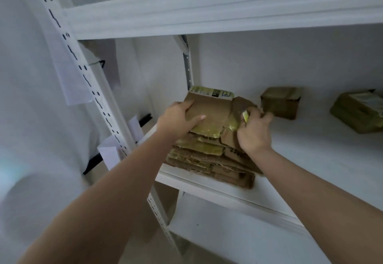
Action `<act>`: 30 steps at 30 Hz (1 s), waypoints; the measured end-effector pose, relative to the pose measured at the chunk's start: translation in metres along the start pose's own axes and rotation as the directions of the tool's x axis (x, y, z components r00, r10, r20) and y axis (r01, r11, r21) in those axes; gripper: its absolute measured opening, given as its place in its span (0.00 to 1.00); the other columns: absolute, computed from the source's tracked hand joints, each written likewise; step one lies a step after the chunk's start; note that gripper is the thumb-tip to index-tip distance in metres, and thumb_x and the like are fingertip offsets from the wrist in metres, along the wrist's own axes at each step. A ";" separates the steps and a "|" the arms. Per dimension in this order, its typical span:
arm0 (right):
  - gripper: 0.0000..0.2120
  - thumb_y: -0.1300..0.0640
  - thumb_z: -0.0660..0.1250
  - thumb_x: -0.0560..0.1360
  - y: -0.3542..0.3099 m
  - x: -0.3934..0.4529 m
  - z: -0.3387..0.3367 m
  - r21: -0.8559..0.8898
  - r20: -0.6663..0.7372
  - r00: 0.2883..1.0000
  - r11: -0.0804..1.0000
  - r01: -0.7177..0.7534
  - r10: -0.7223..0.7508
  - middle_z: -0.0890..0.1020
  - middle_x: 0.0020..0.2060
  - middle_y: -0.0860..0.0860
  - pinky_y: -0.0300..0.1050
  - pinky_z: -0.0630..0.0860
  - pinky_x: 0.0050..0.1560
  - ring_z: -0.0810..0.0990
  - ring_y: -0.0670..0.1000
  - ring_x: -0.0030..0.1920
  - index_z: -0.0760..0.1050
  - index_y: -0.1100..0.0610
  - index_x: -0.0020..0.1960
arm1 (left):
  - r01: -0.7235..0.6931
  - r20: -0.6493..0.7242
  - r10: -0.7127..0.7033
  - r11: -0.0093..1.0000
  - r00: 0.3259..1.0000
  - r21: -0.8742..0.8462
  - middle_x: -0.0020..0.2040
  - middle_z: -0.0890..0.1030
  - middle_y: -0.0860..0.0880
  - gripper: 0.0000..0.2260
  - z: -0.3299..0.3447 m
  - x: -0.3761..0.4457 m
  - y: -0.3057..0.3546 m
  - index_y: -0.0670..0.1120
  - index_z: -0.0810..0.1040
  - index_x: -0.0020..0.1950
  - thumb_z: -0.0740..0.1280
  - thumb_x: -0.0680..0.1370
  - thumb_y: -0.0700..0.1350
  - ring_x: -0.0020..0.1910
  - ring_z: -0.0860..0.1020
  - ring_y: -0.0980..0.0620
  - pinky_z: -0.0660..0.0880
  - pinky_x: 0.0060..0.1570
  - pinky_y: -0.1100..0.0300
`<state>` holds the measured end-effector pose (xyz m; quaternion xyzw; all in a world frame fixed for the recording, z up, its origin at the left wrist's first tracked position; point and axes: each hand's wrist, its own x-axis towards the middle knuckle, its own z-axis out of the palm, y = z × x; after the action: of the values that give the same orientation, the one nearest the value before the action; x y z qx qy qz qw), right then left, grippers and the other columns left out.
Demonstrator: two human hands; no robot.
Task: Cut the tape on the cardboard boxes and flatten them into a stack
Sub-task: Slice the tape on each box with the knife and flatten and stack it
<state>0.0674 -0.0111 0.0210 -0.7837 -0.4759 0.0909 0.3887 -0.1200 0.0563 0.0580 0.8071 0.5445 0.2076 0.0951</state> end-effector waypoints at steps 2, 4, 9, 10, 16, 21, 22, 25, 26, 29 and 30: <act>0.17 0.58 0.56 0.78 0.009 -0.002 0.010 -0.142 0.075 0.996 0.989 -0.031 0.042 0.66 0.62 0.61 0.54 0.72 0.57 0.71 0.65 0.58 0.67 0.58 0.66 | 0.012 0.121 -0.019 0.998 0.992 0.054 0.66 0.74 0.44 0.30 0.024 -0.001 -0.014 0.49 0.66 0.74 0.64 0.76 0.63 0.62 0.74 0.45 0.73 0.60 0.51; 0.16 0.57 0.56 0.79 0.012 0.001 0.011 -0.257 0.081 0.995 0.966 -0.031 0.054 0.68 0.62 0.61 0.52 0.71 0.54 0.68 0.63 0.62 0.68 0.58 0.66 | 0.048 0.231 -0.068 0.995 0.971 0.091 0.69 0.72 0.44 0.30 0.044 -0.004 -0.025 0.50 0.64 0.75 0.64 0.76 0.62 0.65 0.72 0.44 0.70 0.63 0.51; 0.22 0.53 0.55 0.80 0.003 0.017 0.028 -0.316 0.226 0.955 0.913 0.256 -0.190 0.60 0.75 0.52 0.57 0.57 0.71 0.54 0.58 0.74 0.60 0.50 0.74 | 0.026 0.251 -0.076 0.980 0.965 0.195 0.68 0.70 0.42 0.31 0.050 0.009 -0.027 0.49 0.62 0.74 0.64 0.75 0.63 0.66 0.70 0.41 0.67 0.64 0.48; 0.24 0.52 0.54 0.81 0.005 0.015 0.038 -0.338 0.313 0.935 0.900 0.275 -0.169 0.57 0.76 0.49 0.58 0.51 0.73 0.50 0.56 0.76 0.56 0.48 0.76 | 0.020 0.258 -0.086 0.969 0.962 0.248 0.70 0.68 0.41 0.32 0.046 0.013 -0.023 0.48 0.62 0.74 0.64 0.75 0.62 0.67 0.68 0.40 0.65 0.65 0.47; 0.26 0.52 0.54 0.80 0.022 0.012 0.058 -0.285 0.378 0.922 0.938 0.197 -0.078 0.51 0.77 0.45 0.60 0.44 0.75 0.44 0.51 0.77 0.52 0.43 0.77 | -0.137 0.261 0.067 0.955 0.963 0.262 0.80 0.46 0.46 0.29 0.065 0.026 -0.011 0.50 0.50 0.79 0.54 0.81 0.57 0.78 0.43 0.42 0.47 0.73 0.40; 0.25 0.46 0.53 0.80 0.024 0.011 0.065 -0.345 0.366 0.925 0.909 0.234 -0.099 0.51 0.77 0.43 0.58 0.44 0.75 0.43 0.50 0.77 0.52 0.42 0.76 | -0.191 0.312 0.108 0.949 0.944 0.250 0.79 0.41 0.53 0.26 0.104 0.021 -0.040 0.59 0.41 0.78 0.44 0.81 0.62 0.78 0.39 0.48 0.48 0.73 0.41; 0.25 0.46 0.53 0.80 0.025 0.011 0.066 -0.349 0.364 0.926 0.908 0.231 -0.096 0.51 0.77 0.43 0.58 0.44 0.75 0.43 0.50 0.77 0.52 0.41 0.76 | -0.195 0.313 0.112 0.949 0.943 0.247 0.79 0.41 0.53 0.26 0.105 0.021 -0.041 0.59 0.41 0.78 0.44 0.81 0.62 0.78 0.39 0.48 0.48 0.73 0.40; 0.25 0.47 0.53 0.80 0.025 0.012 0.068 -0.378 0.354 0.930 0.895 0.238 -0.098 0.51 0.77 0.44 0.59 0.46 0.75 0.43 0.51 0.77 0.52 0.42 0.76 | -0.196 0.306 0.114 0.948 0.945 0.249 0.79 0.41 0.52 0.26 0.107 0.022 -0.040 0.59 0.41 0.78 0.44 0.81 0.62 0.78 0.39 0.47 0.48 0.73 0.40; 0.25 0.47 0.53 0.80 0.025 0.011 0.068 -0.385 0.350 0.931 0.891 0.240 -0.100 0.51 0.77 0.44 0.60 0.46 0.75 0.43 0.51 0.77 0.52 0.42 0.76 | -0.189 0.307 0.108 0.950 0.946 0.250 0.79 0.41 0.52 0.27 0.108 0.023 -0.039 0.59 0.41 0.78 0.44 0.81 0.61 0.78 0.39 0.47 0.48 0.73 0.40; 0.26 0.48 0.53 0.80 0.025 0.010 0.069 -0.396 0.339 0.933 0.881 0.258 -0.121 0.51 0.77 0.45 0.60 0.46 0.75 0.43 0.51 0.77 0.51 0.42 0.76 | -0.187 0.310 0.107 0.952 0.945 0.241 0.79 0.40 0.51 0.28 0.106 0.022 -0.041 0.59 0.40 0.78 0.45 0.81 0.62 0.77 0.38 0.47 0.48 0.72 0.39; 0.26 0.48 0.54 0.80 0.026 0.009 0.069 -0.396 0.335 0.934 0.881 0.261 -0.126 0.51 0.77 0.45 0.60 0.46 0.74 0.43 0.51 0.77 0.51 0.43 0.77 | -0.191 0.313 0.112 0.954 0.943 0.233 0.79 0.39 0.51 0.29 0.106 0.022 -0.042 0.58 0.40 0.78 0.45 0.80 0.64 0.77 0.37 0.47 0.48 0.72 0.39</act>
<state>0.0537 0.0259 -0.0423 -0.7753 -0.6139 0.0606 0.1351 -0.1017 0.1001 -0.0473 0.8743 0.4823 0.0178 0.0527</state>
